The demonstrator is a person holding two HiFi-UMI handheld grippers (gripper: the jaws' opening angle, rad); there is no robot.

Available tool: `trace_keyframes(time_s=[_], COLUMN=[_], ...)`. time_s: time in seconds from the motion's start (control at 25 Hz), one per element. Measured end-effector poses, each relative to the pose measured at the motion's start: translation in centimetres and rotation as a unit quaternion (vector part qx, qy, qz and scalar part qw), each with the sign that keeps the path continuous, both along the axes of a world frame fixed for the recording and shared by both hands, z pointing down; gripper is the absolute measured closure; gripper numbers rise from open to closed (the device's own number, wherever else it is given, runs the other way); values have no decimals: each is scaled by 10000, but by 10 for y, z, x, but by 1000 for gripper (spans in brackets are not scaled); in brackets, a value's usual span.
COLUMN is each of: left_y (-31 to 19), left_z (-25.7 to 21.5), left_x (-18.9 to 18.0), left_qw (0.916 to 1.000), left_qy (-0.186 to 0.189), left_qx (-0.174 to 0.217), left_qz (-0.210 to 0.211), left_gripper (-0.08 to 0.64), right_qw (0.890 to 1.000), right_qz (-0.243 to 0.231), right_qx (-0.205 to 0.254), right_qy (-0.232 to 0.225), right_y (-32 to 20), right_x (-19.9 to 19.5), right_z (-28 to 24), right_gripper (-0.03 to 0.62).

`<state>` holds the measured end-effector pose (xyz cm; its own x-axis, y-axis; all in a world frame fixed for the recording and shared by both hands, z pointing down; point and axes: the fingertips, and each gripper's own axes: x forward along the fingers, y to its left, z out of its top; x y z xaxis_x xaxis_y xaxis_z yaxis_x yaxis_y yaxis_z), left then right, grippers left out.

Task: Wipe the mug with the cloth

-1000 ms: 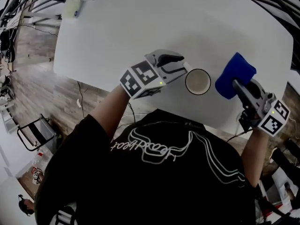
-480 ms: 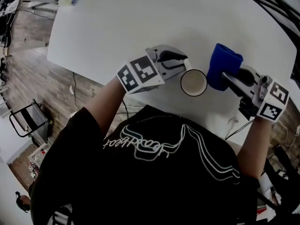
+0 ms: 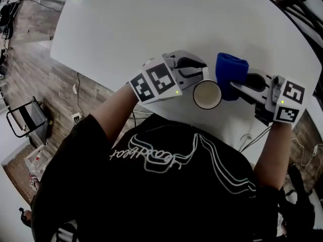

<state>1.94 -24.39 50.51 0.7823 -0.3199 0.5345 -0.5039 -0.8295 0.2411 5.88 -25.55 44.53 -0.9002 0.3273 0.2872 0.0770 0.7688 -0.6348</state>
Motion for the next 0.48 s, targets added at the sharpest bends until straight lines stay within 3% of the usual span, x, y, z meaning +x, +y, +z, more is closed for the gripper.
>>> trace_keyframes(time_s=[0.2,0.48], left_y=[-2,-8], left_z=[-4,-8], left_x=[-1,0], left_qw=[9998,9993], left_qy=[53,53], left_qx=[-68,-79], left_qz=[-187,-365], left_gripper=[497,497], right_qw=[9992,9967], right_qz=[-387,-444], right_qx=[-114,-192], right_qy=[82,648], right_y=[11,6], right_x=[-10,-16], right_z=[4,23], right_gripper=[531,531])
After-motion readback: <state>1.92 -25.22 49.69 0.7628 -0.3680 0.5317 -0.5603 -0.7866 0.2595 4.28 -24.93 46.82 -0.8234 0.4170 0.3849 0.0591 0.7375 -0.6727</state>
